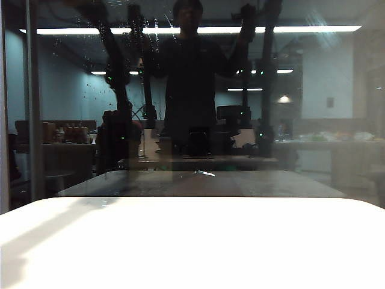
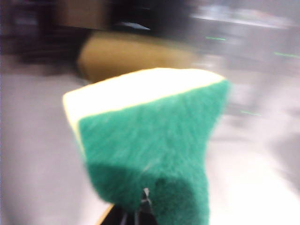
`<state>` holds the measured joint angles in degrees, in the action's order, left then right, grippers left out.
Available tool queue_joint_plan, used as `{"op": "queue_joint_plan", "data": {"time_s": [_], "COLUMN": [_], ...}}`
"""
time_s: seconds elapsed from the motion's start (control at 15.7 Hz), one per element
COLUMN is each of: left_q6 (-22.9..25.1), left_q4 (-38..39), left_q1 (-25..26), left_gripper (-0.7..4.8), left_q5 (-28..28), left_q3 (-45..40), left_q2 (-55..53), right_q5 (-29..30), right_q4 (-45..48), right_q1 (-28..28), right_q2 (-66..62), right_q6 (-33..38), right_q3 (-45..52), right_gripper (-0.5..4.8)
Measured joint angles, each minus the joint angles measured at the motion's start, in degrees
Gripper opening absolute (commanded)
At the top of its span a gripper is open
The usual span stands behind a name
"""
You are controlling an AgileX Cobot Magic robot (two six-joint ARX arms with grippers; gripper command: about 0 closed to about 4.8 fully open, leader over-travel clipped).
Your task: Reach upward to find where there is water on the glass, pick up the sponge from the table, dry the water, and finally place the sponge back on the table.
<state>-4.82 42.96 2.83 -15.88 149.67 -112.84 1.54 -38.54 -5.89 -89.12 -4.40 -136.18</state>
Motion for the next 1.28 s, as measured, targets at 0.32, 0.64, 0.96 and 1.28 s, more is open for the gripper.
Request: {"op": "queue_joint_plan", "data": {"time_s": [0.32, 0.64, 0.96, 1.28], "left_q6": [0.20, 1.01, 3.98, 4.26], "left_q4": [0.20, 4.09, 12.35, 11.28], "left_q1": [-9.33, -9.86, -9.84, -10.69], "left_gripper": [-0.06, -0.06, -0.06, -0.06], "left_q5": [-4.66, -11.08, -11.17, -12.39], "left_q3": [0.00, 0.11, -3.04, -31.78], "left_q2": [6.54, 14.23, 21.75, 37.88], "right_q5": [-0.24, -0.37, -0.39, -0.35], "right_q4": [-1.11, -5.53, -8.72, -9.53], "right_q1": [0.00, 0.04, 0.04, 0.04], "right_q2": [1.46, 5.99, 8.17, 16.35], "right_q6": [-0.22, -0.46, -0.46, -0.46], "right_q3": [0.00, -0.26, -0.22, 11.37], "right_gripper": [-0.06, -0.06, -0.06, -0.06]}}
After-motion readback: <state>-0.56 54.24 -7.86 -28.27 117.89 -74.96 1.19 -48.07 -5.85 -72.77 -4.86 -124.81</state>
